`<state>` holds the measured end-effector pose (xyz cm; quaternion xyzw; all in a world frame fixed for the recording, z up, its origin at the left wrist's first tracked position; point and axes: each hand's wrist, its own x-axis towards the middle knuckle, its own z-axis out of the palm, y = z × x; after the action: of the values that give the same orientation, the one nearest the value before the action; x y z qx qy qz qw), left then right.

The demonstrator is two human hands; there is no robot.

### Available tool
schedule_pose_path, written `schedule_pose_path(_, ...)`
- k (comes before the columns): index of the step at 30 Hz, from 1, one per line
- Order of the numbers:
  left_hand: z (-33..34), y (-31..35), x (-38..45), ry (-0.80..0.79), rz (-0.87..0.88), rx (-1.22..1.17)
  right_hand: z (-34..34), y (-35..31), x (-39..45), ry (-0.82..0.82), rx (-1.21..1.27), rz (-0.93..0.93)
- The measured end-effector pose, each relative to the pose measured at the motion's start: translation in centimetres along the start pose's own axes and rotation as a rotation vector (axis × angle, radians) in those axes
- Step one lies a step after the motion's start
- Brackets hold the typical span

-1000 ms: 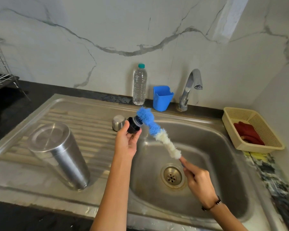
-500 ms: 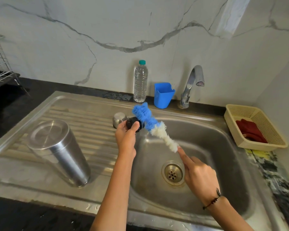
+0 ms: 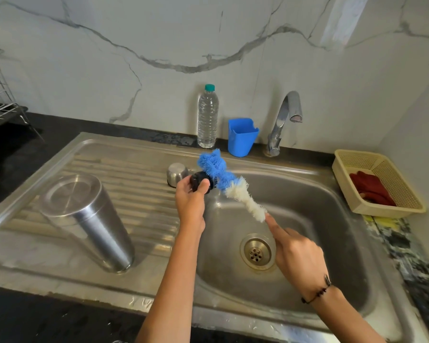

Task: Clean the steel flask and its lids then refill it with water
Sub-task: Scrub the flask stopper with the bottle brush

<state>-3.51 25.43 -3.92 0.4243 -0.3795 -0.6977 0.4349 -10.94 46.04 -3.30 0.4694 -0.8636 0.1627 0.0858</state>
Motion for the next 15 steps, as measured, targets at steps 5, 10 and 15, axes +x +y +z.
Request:
schedule_pose_path(5, -0.4, 0.4, 0.1, -0.074, 0.048, 0.057, -1.2, 0.7, 0.7, 0.133, 0.166, 0.064)
schedule_pose_path(10, -1.0, 0.2, 0.9, -0.065, 0.026, 0.099, -2.4, 1.0, -0.5, 0.107, 0.077, -0.03)
schedule_pose_path(15, -1.1, -0.4, 0.4, -0.085, 0.051, 0.189, -2.2, 0.8, -0.5, 0.007, -0.096, -0.044)
